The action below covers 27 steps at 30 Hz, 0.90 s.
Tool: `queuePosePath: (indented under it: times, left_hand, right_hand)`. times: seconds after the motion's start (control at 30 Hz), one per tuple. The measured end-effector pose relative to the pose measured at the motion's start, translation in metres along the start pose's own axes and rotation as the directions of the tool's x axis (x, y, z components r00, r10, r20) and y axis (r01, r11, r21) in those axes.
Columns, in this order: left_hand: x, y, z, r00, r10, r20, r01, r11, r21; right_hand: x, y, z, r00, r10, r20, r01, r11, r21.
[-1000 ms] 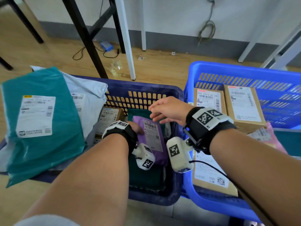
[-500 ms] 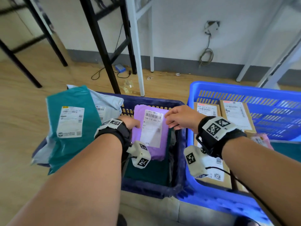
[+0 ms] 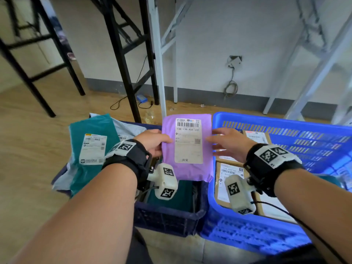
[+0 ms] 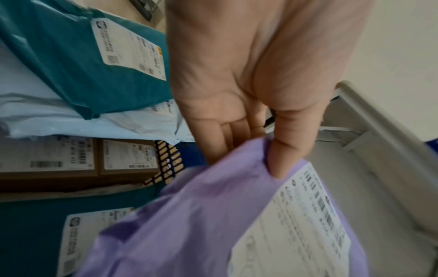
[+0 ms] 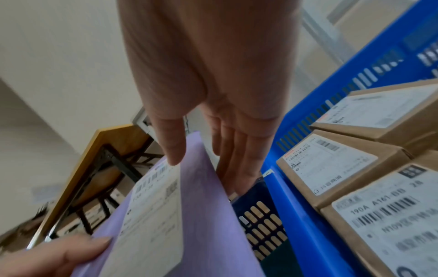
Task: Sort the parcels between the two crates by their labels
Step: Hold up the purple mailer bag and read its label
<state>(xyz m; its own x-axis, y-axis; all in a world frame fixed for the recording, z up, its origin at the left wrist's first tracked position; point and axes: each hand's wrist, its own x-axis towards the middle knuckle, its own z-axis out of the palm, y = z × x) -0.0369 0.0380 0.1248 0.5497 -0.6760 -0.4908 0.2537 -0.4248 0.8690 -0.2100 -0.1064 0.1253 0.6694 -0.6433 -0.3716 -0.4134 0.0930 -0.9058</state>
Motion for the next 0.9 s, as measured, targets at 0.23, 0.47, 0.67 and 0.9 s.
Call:
queuePosePath:
  times: [0.23, 0.47, 0.67, 0.9]
  left_hand:
    - [-0.006, 0.010, 0.013, 0.994, 0.063, 0.092, -0.060, 0.997, -0.039]
    - [0.002, 0.009, 0.022, 0.997, 0.058, 0.054, -0.057, 0.998, -0.020]
    - [0.006, 0.006, 0.034, 0.993, 0.047, 0.107, -0.053, 0.998, 0.045]
    - [0.010, 0.005, 0.048, 0.989, 0.045, 0.138, -0.055, 0.996, 0.074]
  right_hand:
    - [-0.005, 0.006, -0.007, 1.000, 0.015, -0.001, -0.015, 0.995, 0.096]
    - [0.000, 0.010, -0.016, 0.999, 0.028, -0.032, -0.023, 0.988, 0.150]
    - [-0.001, 0.012, -0.026, 0.998, 0.022, -0.059, -0.013, 0.987, 0.160]
    - [0.000, 0.015, -0.037, 0.998, 0.022, -0.064, -0.009, 0.980, 0.197]
